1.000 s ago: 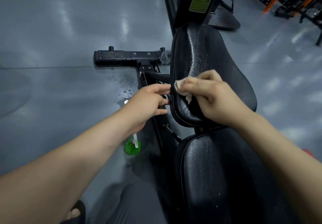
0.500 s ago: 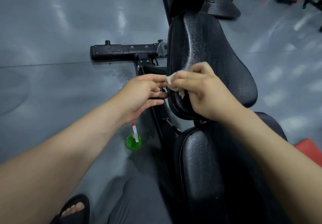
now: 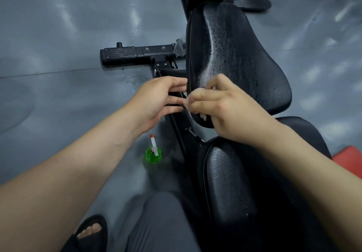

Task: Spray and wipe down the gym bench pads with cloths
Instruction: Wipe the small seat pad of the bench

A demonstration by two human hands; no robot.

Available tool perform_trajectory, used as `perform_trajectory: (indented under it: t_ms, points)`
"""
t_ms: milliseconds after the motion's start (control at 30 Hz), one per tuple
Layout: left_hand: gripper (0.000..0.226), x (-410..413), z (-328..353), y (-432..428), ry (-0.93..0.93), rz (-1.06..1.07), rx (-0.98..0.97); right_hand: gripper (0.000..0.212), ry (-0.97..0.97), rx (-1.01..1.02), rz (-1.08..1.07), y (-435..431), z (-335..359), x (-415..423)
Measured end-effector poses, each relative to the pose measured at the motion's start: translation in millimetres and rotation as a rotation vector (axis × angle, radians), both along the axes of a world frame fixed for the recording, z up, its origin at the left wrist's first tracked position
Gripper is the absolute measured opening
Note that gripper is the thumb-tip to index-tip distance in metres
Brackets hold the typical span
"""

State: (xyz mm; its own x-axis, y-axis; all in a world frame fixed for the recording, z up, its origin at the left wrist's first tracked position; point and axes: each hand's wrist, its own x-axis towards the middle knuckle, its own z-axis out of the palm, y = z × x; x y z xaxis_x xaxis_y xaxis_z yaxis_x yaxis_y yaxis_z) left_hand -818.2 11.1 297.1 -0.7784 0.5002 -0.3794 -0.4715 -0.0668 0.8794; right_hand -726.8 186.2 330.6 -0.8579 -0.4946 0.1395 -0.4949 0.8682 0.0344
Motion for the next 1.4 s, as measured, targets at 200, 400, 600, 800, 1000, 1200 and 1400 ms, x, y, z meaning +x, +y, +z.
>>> perform_trajectory:
  t_ms: [200, 400, 600, 800, 1000, 1200, 1400]
  points:
    - [0.024, 2.7, -2.2, 1.7, 0.097, -0.032, -0.073, 0.059, -0.107, -0.019, 0.110, 19.1, 10.6, 31.1]
    - [0.017, 3.0, -8.4, 11.2, 0.163, -0.013, -0.099, 0.047, -0.037, -0.010, 0.088, 7.2, 4.7, 20.9]
    - [0.024, 8.4, -20.4, 21.5, 0.305, 0.012, -0.136, 0.039, 0.015, -0.144, -0.176, 73.1, 16.2, 62.9]
    - [0.027, 12.3, -23.4, 25.0, 0.313, 0.051, -0.110, 0.040, 0.012, -0.192, -0.032, 23.3, 2.5, 54.4]
    - [0.026, 13.0, -24.1, 21.6, 0.302, 0.032, -0.109, 0.031, 0.062, -0.200, -0.169, 66.5, 8.2, 58.9]
    - [0.024, 11.9, -21.5, 21.0, 0.294, 0.036, -0.130, 0.042, 0.009, -0.177, -0.037, 22.6, 3.9, 42.8]
    - [0.024, 11.1, -17.6, 15.3, 0.270, -0.004, -0.115, 0.031, 0.201, -0.196, -0.281, 53.1, 9.7, 27.7]
